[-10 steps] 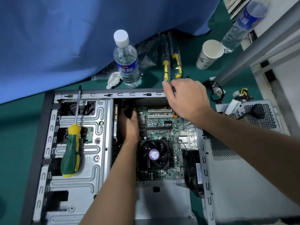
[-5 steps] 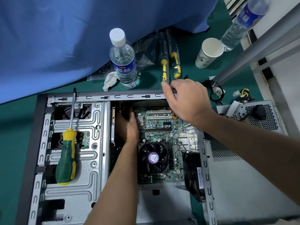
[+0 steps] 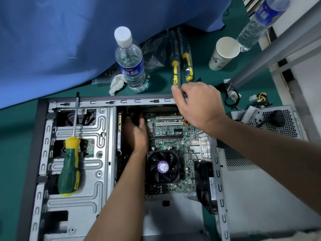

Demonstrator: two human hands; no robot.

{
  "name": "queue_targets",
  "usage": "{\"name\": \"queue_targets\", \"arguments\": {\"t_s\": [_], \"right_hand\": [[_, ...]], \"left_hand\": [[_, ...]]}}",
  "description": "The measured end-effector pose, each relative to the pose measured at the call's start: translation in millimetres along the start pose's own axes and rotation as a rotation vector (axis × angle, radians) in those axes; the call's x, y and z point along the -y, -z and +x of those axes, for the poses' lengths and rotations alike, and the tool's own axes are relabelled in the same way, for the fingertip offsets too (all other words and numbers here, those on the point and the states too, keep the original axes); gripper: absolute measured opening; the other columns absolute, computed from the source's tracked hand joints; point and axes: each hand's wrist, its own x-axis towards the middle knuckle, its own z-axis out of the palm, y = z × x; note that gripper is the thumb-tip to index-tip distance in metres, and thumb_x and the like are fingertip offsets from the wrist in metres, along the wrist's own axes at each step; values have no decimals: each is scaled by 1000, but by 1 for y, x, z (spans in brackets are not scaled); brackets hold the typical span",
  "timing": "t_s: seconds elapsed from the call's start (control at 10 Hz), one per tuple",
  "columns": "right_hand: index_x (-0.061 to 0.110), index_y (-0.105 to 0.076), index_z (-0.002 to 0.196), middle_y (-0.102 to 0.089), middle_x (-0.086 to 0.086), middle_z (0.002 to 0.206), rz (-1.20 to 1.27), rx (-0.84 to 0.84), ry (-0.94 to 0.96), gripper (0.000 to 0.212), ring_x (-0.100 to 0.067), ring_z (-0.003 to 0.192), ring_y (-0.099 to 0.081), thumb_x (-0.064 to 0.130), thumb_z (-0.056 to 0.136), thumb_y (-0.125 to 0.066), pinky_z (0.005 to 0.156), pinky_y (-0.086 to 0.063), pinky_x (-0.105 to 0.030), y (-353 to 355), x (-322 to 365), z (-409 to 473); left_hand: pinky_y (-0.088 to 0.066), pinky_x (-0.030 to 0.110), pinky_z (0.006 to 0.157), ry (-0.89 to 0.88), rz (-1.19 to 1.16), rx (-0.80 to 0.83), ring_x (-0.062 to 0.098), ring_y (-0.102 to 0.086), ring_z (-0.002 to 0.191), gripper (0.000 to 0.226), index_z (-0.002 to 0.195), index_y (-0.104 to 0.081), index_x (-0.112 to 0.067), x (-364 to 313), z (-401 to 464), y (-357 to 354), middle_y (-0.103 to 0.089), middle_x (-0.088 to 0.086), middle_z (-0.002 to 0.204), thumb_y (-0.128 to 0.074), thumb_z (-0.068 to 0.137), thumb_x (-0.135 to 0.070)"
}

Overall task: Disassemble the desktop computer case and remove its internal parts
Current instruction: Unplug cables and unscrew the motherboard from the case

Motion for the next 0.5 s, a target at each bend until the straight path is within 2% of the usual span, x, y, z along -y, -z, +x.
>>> {"name": "queue_targets", "arguments": {"t_s": [0.2, 0.5], "right_hand": [[14, -52, 64, -51, 1, 61, -2, 19, -6, 51, -21, 61, -45, 43, 102, -35, 62, -26, -31, 2, 0, -1], [13, -50, 64, -48, 1, 60, 7, 26, -8, 51, -21, 61, -45, 43, 102, -36, 61, -24, -30, 2, -1, 0]], "left_hand": [[-45, 32, 84, 30, -28, 20, 38, -60, 106, 32, 117, -58, 6, -3, -1, 1, -64, 23, 113, -59, 96, -18], [-40, 26, 80, 31, -122, 23, 38, -60, 105, 29, 115, -60, 4, -4, -3, 1, -65, 23, 111, -59, 96, -18]]}}
